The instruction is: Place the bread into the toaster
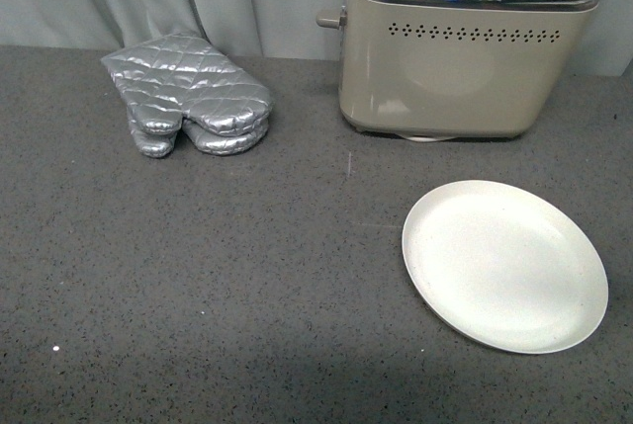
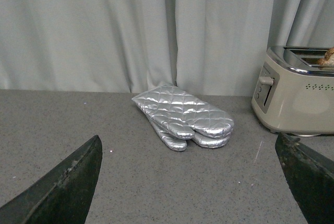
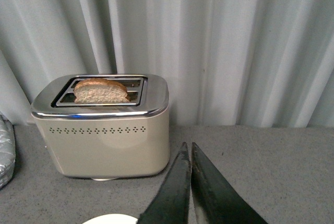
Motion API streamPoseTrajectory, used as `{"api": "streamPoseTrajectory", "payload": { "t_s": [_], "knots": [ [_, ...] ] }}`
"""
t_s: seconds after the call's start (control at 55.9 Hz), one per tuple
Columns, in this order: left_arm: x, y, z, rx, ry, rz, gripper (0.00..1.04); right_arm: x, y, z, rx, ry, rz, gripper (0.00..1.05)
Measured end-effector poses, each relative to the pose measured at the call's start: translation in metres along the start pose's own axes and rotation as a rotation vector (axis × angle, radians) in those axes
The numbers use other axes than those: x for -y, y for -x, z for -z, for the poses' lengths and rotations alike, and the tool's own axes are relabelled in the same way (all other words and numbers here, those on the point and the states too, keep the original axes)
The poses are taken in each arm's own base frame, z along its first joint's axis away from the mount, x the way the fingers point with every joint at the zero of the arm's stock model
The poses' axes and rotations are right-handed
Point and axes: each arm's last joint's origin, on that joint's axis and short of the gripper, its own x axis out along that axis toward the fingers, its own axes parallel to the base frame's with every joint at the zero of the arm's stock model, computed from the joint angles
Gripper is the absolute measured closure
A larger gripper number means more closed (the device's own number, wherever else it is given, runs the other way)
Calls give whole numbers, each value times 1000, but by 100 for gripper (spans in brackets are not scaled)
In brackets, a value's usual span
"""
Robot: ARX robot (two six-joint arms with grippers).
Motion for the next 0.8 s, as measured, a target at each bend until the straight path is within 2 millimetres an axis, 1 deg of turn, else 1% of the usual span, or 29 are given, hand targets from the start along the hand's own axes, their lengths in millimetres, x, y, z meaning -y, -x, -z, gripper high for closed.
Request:
{"api": "streamPoseTrajectory", "payload": {
  "t_s": [0.358,0.644,0.733,0.805],
  "knots": [
    [0,0,0,0,0,0,7,0,29,19,-5,3,-2,104],
    [0,0,0,0,0,0,7,0,43,25,-1,3,-3,104],
    [0,0,0,0,0,0,7,0,47,33,5,3,-2,104],
    [0,0,0,0,0,0,7,0,50,33,3,3,-3,104]
  ]
}}
